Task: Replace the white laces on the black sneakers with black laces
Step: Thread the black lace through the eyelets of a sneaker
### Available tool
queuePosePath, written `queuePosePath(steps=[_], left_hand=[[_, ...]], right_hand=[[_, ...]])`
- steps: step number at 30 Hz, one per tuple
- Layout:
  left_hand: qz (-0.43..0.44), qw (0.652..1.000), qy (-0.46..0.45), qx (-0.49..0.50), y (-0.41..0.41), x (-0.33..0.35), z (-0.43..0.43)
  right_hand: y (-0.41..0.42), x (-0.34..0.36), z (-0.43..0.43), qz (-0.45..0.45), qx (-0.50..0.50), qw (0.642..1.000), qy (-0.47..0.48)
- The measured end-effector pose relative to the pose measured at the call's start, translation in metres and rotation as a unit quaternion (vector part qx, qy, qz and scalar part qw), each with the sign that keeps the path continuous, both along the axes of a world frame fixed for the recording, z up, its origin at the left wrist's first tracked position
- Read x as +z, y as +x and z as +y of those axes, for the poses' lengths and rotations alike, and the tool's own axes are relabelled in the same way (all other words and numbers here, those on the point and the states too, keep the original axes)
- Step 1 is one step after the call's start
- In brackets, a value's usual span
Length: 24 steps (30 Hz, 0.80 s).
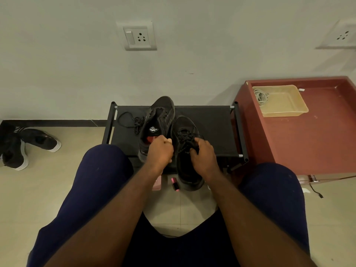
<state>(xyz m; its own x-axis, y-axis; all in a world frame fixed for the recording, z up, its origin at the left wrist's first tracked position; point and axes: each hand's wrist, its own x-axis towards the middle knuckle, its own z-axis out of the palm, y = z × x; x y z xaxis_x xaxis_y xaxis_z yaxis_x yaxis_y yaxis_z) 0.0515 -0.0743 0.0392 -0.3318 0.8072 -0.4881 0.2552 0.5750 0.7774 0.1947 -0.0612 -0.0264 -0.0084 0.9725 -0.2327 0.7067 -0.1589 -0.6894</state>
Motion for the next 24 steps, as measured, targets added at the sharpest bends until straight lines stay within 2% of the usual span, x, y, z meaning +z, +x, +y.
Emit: queuePosePath(steps=[2, 5, 6, 8, 11, 14, 16, 17, 19, 21, 22, 23, 24], left_hand=[[0.144, 0.985, -0.013, -0.099, -0.001, 0.001, -0.003], [0.235, 0.926, -0.072, -0.287, -0.002, 0.005, -0.006], [0.229, 0.916, -0.095, -0.314, -0.004, 0.006, -0.008], [0.184, 0.919, -0.118, -0.327, -0.010, 0.007, -0.011], [0.128, 0.944, -0.070, -0.296, -0.017, 0.011, -0.011], [-0.004, 0.983, 0.066, -0.174, -0.017, 0.020, -0.009], [-0.168, 0.975, 0.101, -0.106, -0.013, 0.026, -0.008], [-0.275, 0.952, 0.110, -0.079, -0.010, 0.029, -0.009], [-0.489, 0.863, 0.127, -0.019, -0.007, 0.039, -0.010], [-0.608, 0.781, 0.135, 0.036, -0.011, 0.050, -0.007], [-0.636, 0.758, 0.129, 0.058, -0.013, 0.053, -0.005], [-0.637, 0.758, 0.115, 0.079, -0.016, 0.055, -0.003], [-0.590, 0.797, 0.098, 0.088, -0.019, 0.056, -0.002]], right_hand=[[-0.001, 0.001, 0.000, 0.004, 0.001, 1.000, 0.005], [0.000, 0.002, 0.002, 0.003, -0.005, 1.000, -0.001], [0.000, 0.003, 0.002, 0.002, -0.007, 1.000, -0.005], [0.001, 0.003, 0.004, 0.001, -0.010, 1.000, -0.010], [0.002, 0.004, 0.004, -0.002, -0.009, 1.000, -0.015], [0.001, 0.008, 0.002, -0.002, -0.002, 1.000, -0.014], [0.000, 0.009, 0.000, -0.010, 0.011, 1.000, -0.007], [-0.001, 0.010, -0.001, -0.013, 0.014, 1.000, -0.005], [-0.001, 0.011, -0.002, -0.007, 0.003, 1.000, -0.002], [0.000, 0.014, -0.002, 0.006, -0.021, 1.000, -0.006], [0.001, 0.014, -0.002, 0.013, -0.034, 0.999, -0.010], [0.003, 0.015, -0.002, 0.019, -0.044, 0.999, -0.014], [0.003, 0.016, -0.002, 0.024, -0.049, 0.998, -0.015]])
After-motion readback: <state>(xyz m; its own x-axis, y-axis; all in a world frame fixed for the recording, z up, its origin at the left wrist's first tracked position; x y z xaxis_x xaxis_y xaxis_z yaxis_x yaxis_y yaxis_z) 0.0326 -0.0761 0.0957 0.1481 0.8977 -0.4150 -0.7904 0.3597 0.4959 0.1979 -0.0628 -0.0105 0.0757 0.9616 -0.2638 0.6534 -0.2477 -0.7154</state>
